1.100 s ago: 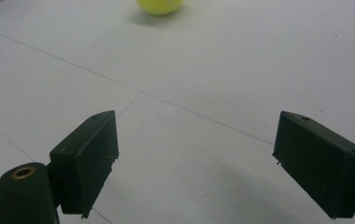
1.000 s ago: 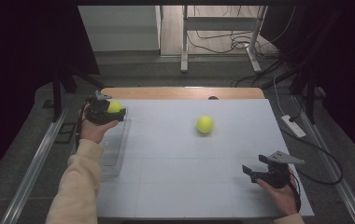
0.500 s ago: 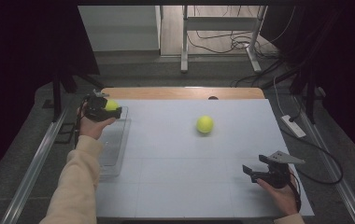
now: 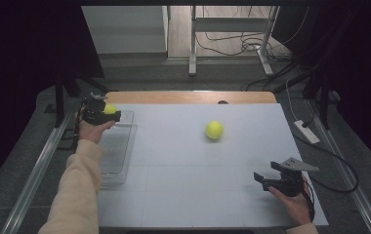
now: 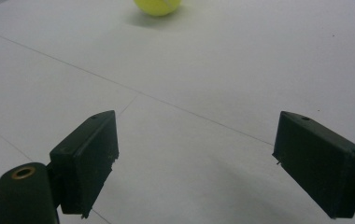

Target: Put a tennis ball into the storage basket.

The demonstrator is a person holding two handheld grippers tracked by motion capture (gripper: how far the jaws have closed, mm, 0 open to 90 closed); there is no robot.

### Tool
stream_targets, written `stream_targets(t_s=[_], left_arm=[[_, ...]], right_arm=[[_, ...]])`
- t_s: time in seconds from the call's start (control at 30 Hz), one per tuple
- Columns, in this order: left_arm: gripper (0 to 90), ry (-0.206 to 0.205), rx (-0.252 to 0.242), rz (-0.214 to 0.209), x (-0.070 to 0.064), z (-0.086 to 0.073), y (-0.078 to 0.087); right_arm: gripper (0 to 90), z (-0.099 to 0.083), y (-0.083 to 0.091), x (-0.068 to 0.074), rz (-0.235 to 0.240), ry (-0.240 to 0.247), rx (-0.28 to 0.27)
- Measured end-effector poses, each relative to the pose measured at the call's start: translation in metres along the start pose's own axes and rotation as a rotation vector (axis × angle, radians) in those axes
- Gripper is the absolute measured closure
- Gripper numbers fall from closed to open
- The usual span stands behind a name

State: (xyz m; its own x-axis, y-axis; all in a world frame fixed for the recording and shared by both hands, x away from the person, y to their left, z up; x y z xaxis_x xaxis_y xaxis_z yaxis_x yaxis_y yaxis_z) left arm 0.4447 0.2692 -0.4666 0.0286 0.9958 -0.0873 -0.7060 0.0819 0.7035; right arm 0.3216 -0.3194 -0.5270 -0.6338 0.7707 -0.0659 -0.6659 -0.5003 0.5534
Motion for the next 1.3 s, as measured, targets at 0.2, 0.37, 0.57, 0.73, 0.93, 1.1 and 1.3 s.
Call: stream_targets(t_s=[0.2,0.37,0.57,0.73,0.93,1.1,1.3], left_arm=[[26.6,-0.007,0.019,0.007,0.0,-0.002,-0.004],[26.6,-0.003,0.034,0.009,0.0,-0.002,-0.007],[26.5,-0.002,0.073,0.025,0.005,-0.005,-0.014],[26.5,0.0,0.098,0.028,0.009,-0.008,-0.02],[26.5,0.0,0.129,0.033,0.013,-0.011,-0.026],[26.4,-0.001,0.152,0.032,0.015,-0.013,-0.03],[26.4,0.002,0.182,0.04,0.018,-0.017,-0.038]], right_arm=[[14.0,0.0,0.0,0.0,0.002,-0.001,-0.002],[14.0,0.0,0.0,0.0,0.003,0.0,-0.002],[14.0,-0.001,0.0,0.0,0.003,0.0,-0.001],[14.0,-0.001,0.0,0.0,0.002,0.0,0.0],[14.0,-0.001,0.0,0.0,0.002,0.002,0.002],[14.0,-0.002,0.0,0.0,0.0,0.002,0.004],[14.0,-0.002,0.0,0.0,-0.001,0.003,0.005]])
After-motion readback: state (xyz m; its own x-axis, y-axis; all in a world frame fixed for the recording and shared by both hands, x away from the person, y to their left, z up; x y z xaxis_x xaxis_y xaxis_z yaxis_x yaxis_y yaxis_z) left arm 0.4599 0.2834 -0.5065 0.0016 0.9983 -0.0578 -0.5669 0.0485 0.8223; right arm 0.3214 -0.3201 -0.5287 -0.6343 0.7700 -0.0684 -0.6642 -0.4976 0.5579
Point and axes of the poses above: each handheld gripper's, and its own axes: y roughly backward along the jaws, z roughly out of its top, x roughly to its left, the point moved 3 cm from there along -y, roughly forward along the jaws, and after that the axes turned 9 degrees about y, right-handed, at the moved point
